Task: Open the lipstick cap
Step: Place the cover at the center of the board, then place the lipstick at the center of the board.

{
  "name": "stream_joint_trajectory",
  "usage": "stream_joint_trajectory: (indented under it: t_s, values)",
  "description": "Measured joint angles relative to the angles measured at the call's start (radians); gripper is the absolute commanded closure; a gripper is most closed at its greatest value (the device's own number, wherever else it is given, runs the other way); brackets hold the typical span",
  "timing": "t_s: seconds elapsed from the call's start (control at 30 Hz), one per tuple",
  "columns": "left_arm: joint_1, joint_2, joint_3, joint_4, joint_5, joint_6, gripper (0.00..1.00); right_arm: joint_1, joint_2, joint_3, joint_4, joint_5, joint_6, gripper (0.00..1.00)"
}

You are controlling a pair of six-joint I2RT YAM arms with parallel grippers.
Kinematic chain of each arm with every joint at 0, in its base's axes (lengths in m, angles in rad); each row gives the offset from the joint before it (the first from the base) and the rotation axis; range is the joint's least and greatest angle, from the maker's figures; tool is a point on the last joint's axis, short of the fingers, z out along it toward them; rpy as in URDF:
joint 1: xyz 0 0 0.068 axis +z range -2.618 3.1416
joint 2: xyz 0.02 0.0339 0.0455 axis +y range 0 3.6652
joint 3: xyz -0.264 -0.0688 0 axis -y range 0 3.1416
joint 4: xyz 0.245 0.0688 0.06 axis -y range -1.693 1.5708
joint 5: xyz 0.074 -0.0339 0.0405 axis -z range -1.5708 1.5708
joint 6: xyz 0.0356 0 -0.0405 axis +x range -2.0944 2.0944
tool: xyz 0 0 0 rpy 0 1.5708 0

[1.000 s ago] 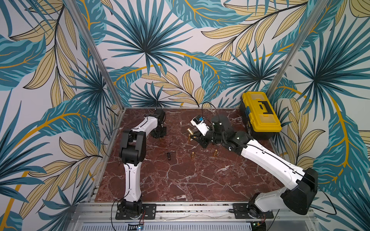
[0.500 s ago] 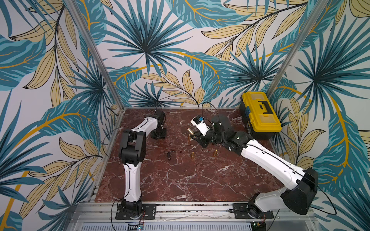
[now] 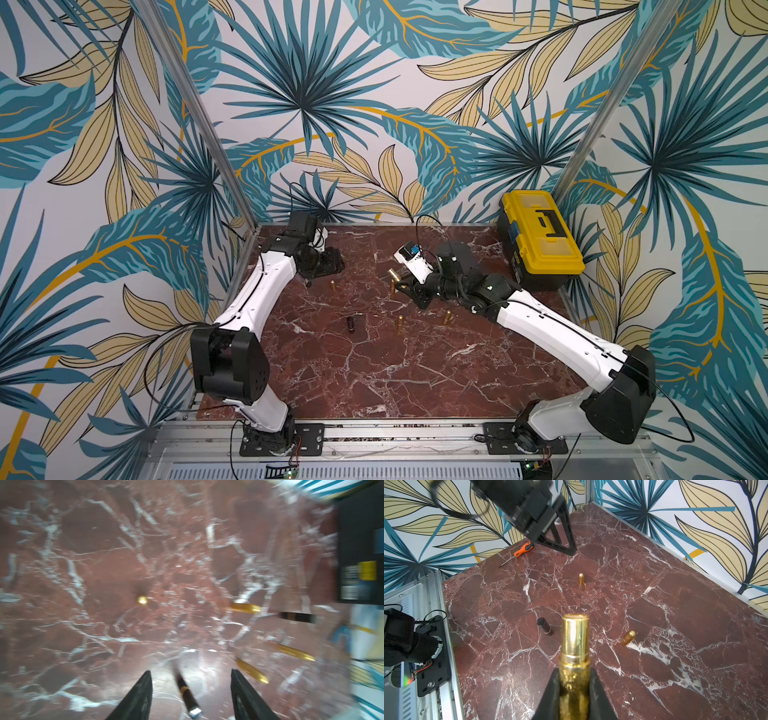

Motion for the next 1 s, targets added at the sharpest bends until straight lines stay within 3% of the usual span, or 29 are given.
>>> stream_joint_trajectory:
  t_s: [0.17, 0.37, 0.6, 1.0]
  values:
    - [-0.011, -0.066, -0.006, 0.001, 0.219, -0.043, 0.38, 0.006, 0.052, 0.03, 0.002, -0.019, -0.004, 0.98]
    - [-0.058, -0.095, -0.021, -0.002, 0.378, -0.067, 0.37, 0.018, 0.095, 0.075, 0.0, -0.042, -0.005, 0.98]
    - [-0.076, -0.093, -0.021, -0.002, 0.454, -0.062, 0.38, 0.053, 0.14, 0.13, -0.01, -0.043, -0.013, 0.98]
    - [-0.076, -0.082, -0.021, -0.002, 0.498, -0.045, 0.52, 0.07, 0.182, 0.167, -0.021, -0.025, -0.023, 0.99]
